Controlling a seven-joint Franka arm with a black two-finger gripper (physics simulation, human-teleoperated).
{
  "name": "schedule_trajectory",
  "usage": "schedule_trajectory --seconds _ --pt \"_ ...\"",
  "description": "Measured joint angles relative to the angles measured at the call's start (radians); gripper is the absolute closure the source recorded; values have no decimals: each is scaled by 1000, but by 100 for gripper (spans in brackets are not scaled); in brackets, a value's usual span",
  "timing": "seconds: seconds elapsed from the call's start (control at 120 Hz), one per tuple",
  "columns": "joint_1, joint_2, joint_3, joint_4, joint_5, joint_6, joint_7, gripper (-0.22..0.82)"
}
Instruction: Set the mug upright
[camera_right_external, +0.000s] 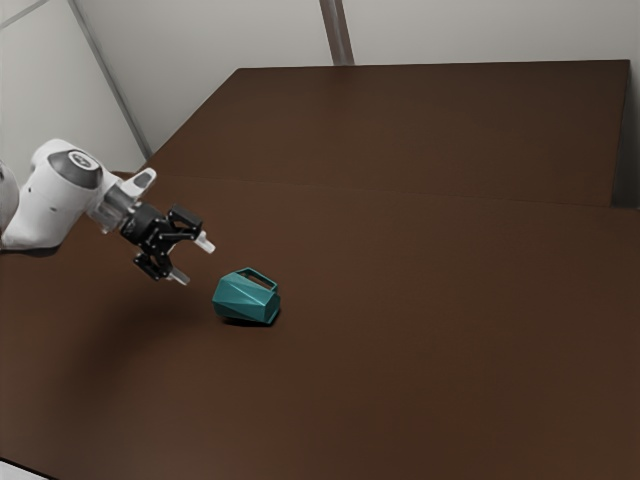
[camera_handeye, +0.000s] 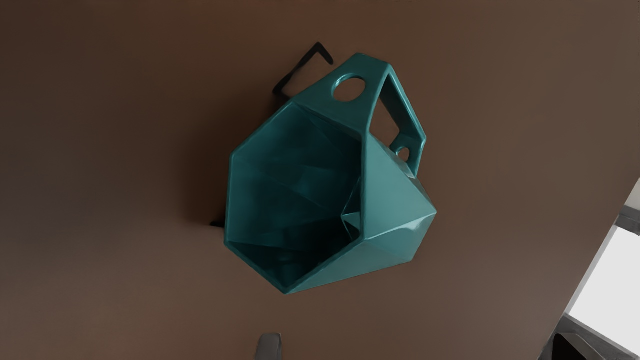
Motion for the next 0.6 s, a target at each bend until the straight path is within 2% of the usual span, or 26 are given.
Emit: schedule_trajectory --seconds 0.35,0.6 --pt "-1 88 6 -31 -164 31 217 1" --pt "-25 106 7 -26 -243 57 311 1"
